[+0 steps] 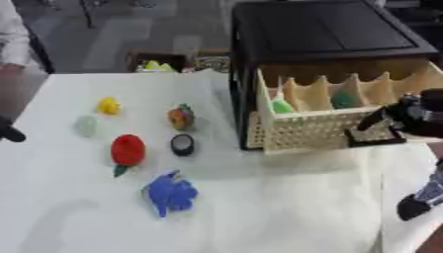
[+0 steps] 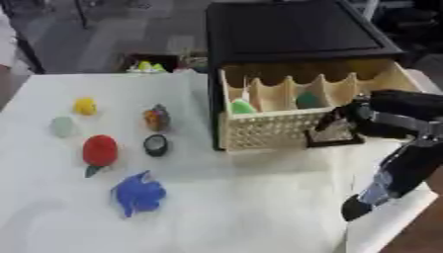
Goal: Pick up objects from table and place into drawer.
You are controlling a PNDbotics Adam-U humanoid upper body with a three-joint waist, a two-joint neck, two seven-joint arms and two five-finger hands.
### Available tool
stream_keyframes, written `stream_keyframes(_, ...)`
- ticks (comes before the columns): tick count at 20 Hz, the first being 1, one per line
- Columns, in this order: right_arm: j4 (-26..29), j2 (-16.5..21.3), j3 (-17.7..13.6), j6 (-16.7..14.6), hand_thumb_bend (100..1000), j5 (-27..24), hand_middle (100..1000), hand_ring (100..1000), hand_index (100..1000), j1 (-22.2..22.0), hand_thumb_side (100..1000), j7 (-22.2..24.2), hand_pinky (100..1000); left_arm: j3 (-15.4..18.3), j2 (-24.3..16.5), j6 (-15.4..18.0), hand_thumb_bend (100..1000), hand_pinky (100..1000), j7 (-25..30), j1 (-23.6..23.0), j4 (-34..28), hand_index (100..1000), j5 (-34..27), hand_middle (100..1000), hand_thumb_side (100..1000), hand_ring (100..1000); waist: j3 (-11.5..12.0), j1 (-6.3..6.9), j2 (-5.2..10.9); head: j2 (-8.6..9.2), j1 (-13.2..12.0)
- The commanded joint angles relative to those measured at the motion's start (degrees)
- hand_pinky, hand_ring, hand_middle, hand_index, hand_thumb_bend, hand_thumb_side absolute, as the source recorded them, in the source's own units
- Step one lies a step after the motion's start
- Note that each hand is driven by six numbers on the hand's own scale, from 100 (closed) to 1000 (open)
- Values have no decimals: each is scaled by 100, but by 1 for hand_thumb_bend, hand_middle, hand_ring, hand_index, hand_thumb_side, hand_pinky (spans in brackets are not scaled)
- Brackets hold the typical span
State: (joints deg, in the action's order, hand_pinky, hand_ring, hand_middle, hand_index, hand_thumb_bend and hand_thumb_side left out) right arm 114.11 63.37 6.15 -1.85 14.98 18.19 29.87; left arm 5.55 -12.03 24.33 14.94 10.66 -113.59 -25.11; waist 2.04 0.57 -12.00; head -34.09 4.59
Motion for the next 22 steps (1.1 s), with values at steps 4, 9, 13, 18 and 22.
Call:
stream_keyframes(4, 48, 165, -169, -50, 1000, 41, 100, 100, 841, 116, 741, -212, 100, 58, -141, -9, 100, 532, -13, 40, -100, 835, 15, 647, 889, 620, -1, -17, 93, 47, -19)
stream_keyframes(9, 48, 147, -263, -91, 1000, 88, 100, 100, 833, 168, 793, -386, 100, 60, -142, -7, 100, 532, -12, 40, -100, 835, 20, 646, 889, 620, -6, -18, 88, 32, -34)
stream_keyframes(13, 48, 60, -503, -72, 931, 9, 100, 100, 765, 245, 1000, -864, 100, 70, -150, 2, 100, 533, -28, 41, -100, 835, 16, 646, 887, 620, -20, -14, 98, 12, -58)
stream_keyframes(18, 48, -97, -771, 332, 628, -248, 100, 100, 684, 344, 1000, -2038, 100, 75, -156, 16, 100, 533, -44, 37, -100, 835, 8, 646, 884, 620, -32, 1, 114, -1, -79)
stream_keyframes(22, 48, -139, -787, 766, 347, -491, 100, 100, 663, 416, 1000, -2660, 100, 71, -159, 38, 100, 532, -42, 34, -100, 835, -4, 646, 883, 620, -20, 22, 116, -13, -74)
